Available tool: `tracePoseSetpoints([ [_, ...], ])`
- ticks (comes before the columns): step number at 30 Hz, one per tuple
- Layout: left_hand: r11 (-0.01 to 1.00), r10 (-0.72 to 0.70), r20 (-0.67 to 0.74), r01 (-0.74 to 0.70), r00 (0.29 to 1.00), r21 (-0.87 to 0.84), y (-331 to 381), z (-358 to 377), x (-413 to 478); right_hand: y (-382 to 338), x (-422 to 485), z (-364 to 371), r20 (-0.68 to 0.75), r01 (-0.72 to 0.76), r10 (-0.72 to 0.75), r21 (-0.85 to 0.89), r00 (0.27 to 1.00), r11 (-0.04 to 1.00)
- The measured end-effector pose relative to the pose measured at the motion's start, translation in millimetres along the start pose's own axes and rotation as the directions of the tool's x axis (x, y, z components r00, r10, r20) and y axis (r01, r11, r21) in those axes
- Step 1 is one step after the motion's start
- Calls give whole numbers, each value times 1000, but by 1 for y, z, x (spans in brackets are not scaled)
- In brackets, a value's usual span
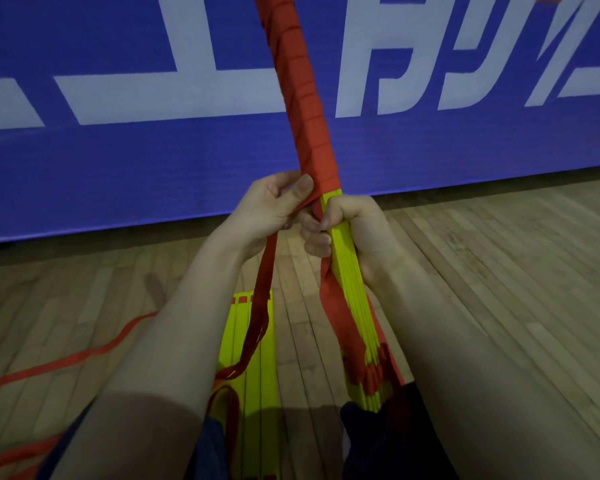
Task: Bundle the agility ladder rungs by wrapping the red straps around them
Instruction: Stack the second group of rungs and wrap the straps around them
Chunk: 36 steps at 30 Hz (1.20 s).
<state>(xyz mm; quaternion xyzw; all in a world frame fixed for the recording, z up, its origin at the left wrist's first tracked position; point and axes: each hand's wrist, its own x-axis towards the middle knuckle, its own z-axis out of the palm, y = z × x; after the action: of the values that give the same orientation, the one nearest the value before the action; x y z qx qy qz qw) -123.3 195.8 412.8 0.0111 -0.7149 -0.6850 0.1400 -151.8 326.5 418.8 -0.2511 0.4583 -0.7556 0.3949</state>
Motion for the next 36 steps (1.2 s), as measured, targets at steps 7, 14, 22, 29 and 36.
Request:
tracePoseSetpoints([
  [7,995,-25,83,33,996,-92,-7,-11,-3,-6,-4,1,108,-152,162,-99,981,983],
  [14,982,34,-322,-92,946,-166,6,1,2,-2,3,-13,-359,-162,-46,-527,932,834],
  [22,982,188,-560,-155,807,106,8,19,6,30,7,4,-285,-390,-660,-921,695,-14],
  [29,980,168,-463,-94,870,177,21,8,3,33,8,-3,-226,-244,-620,-968,752,57],
  [36,1000,-4,-19,5,1000,25,24,-16,-7,17,3,-19,-325,12,-572,-863,753,506],
])
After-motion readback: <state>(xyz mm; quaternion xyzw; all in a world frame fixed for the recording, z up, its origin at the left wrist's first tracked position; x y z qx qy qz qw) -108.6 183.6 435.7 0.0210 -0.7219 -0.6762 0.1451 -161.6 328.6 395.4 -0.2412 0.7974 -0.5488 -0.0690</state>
